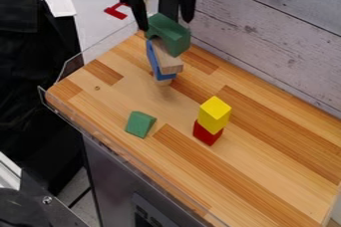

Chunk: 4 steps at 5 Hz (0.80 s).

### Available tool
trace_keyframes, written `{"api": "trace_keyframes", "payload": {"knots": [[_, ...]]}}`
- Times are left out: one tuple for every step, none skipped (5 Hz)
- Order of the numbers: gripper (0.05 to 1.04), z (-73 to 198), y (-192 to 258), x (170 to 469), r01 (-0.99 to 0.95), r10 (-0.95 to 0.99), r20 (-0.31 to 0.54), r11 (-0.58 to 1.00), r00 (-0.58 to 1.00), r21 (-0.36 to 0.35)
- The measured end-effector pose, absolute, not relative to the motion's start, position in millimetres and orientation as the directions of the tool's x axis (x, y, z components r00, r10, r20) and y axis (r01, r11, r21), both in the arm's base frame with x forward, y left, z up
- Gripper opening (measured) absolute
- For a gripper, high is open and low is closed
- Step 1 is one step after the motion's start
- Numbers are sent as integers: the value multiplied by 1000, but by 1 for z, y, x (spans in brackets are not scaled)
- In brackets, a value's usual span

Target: Move the blue arc from the tower

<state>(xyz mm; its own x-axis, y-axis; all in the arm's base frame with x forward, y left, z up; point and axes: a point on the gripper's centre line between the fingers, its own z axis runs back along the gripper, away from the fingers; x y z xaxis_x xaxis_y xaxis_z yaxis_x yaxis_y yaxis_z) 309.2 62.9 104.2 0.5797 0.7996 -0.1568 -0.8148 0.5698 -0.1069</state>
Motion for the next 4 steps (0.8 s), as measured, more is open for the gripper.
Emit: {"api": "trace_keyframes", "payload": {"knots": [[999, 98, 66, 313, -877, 864, -155, 476, 479, -55], [999, 94, 67, 316, -898, 887, -137, 435, 440, -68], [999, 84, 65, 314, -913, 903, -138, 401, 408, -75], [999, 82, 66, 317, -918, 909, -127, 388, 396, -89]]}}
